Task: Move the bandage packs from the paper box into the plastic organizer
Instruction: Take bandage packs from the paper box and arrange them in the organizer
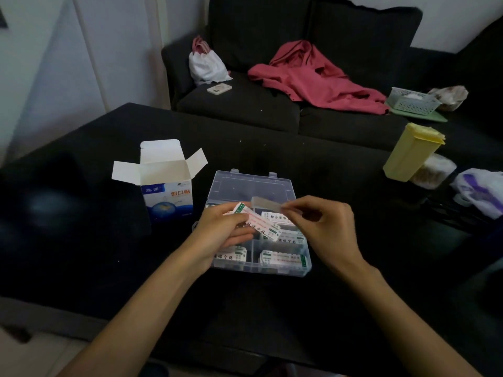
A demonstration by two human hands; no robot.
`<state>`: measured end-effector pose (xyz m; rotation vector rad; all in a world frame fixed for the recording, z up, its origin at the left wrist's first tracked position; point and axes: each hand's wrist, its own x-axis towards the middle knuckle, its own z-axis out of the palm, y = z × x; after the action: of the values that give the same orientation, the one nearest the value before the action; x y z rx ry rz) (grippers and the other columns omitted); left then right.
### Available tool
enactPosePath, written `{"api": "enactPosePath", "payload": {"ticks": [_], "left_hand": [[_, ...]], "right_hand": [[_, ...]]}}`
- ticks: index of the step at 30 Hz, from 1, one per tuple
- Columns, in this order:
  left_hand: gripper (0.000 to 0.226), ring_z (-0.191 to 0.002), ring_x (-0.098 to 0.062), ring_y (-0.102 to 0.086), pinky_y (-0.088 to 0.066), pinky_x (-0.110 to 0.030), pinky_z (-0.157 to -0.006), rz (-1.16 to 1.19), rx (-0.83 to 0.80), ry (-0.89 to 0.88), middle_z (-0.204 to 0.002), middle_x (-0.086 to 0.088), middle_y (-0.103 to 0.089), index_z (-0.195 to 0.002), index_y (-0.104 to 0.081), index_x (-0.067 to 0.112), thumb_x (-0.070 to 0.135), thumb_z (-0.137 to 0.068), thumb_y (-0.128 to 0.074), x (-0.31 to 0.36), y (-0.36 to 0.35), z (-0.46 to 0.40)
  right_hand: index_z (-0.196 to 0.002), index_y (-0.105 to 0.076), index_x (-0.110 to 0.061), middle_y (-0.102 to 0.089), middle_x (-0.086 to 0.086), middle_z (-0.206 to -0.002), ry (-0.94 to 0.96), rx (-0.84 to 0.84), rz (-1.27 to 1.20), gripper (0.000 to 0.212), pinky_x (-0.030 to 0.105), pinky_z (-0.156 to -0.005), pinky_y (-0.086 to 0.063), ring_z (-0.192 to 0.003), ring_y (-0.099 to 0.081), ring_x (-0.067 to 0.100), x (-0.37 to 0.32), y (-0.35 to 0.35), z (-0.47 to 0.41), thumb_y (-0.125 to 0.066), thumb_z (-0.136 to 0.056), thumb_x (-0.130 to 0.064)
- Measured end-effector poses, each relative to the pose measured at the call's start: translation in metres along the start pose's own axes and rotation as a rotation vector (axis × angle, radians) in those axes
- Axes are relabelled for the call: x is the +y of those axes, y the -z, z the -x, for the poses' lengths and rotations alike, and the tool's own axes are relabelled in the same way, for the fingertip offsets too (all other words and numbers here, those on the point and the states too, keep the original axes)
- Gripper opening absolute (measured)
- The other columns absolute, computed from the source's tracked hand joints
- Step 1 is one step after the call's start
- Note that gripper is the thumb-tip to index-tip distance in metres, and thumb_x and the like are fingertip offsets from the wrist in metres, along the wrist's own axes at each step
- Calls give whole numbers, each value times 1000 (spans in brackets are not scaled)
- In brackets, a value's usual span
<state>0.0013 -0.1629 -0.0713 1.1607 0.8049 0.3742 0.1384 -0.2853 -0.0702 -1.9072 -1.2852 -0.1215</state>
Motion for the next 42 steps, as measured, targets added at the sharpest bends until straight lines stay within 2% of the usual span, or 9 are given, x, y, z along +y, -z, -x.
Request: {"api": "enactPosePath", "payload": {"ticks": [4, 11, 14, 16, 20, 25, 30, 35, 42], "left_hand": [[19, -83, -19, -73, -59, -25, -68, 225, -103, 50, -91, -12, -74, -106, -64, 13, 12, -98, -46, 4, 0, 2], [15, -79, -16, -73, -59, -25, -69, 160, -50, 1, -79, -5, -75, -97, -61, 20, 8, -94, -53, 5, 0, 4], [18, -78, -13, -73, -59, -21, -67, 76, -9, -39, -81, -5, -74, -105, -59, 17, 5, -93, -53, 3, 0, 3], [17, -78, -12, -73, -58, -20, -66, 54, -12, -52, -85, -6, -74, -103, -61, 18, 6, -93, -55, 3, 0, 4], [14, -81, -12, -72, -58, -18, -67, -28, -55, -105, -88, -6, -75, -102, -64, 18, 10, -92, -58, 1, -3, 5], [12, -80, -14, -73, -58, -20, -64, -56, -71, -69, -86, -5, -75, -102, -66, 17, 16, -93, -57, 1, -4, 4], [21, -87, -13, -72, -59, -24, -69, -39, -19, -35, -93, -6, -75, -110, -67, 15, 14, -97, -50, 1, 4, 1], [24, -84, -7, -68, -58, -21, -69, -17, 146, -103, -94, -2, -71, -116, -63, 16, 14, -99, -46, 3, 10, -4], [30, -99, -15, -66, -56, -21, -70, -9, 184, -96, -116, -9, -67, -127, -57, 14, 15, -99, -46, 3, 7, -4]], "right_hand": [[-87, -75, -18, -72, -4, -85, 400, -3, 346, 14, 23, -63, -53, -77, -64, 9, -2, -3, 1, -73, -75, -25], [-93, -75, -23, -68, -6, -96, 397, -150, 409, 17, 22, -66, -49, -91, -56, 11, -4, -6, -3, -65, -78, -25], [-102, -73, -25, -63, -10, -111, 264, -198, 282, 31, 23, -83, -45, -109, -48, 7, -3, -9, -1, -60, -82, -4], [-105, -69, -26, -60, -13, -116, -13, -181, -65, 39, 26, -90, -47, -114, -49, 4, -9, -6, -2, -48, -88, 3], [-109, -60, -27, -65, -12, -101, -423, -226, -461, 17, 20, -73, -53, -93, -63, 3, -15, -2, -7, -54, -94, -26], [-96, -69, -14, -73, 0, -76, -569, -311, -605, 18, 18, -58, -55, -70, -71, 11, -11, 0, -7, -71, -80, -8], [-92, -67, -24, -68, 1, -97, -672, -374, -509, 21, 22, -65, -56, -88, -66, 13, 5, 8, -11, -67, -82, -5], [-96, -62, -31, -66, -6, -101, -563, -494, -310, 22, 15, -66, -50, -89, -63, 2, 19, 19, -9, -64, -87, -12], [-99, -67, -26, -63, -8, -105, -452, -685, -139, 15, 26, -89, -50, -98, -60, 3, 22, 9, -3, -62, -89, -16]]}}
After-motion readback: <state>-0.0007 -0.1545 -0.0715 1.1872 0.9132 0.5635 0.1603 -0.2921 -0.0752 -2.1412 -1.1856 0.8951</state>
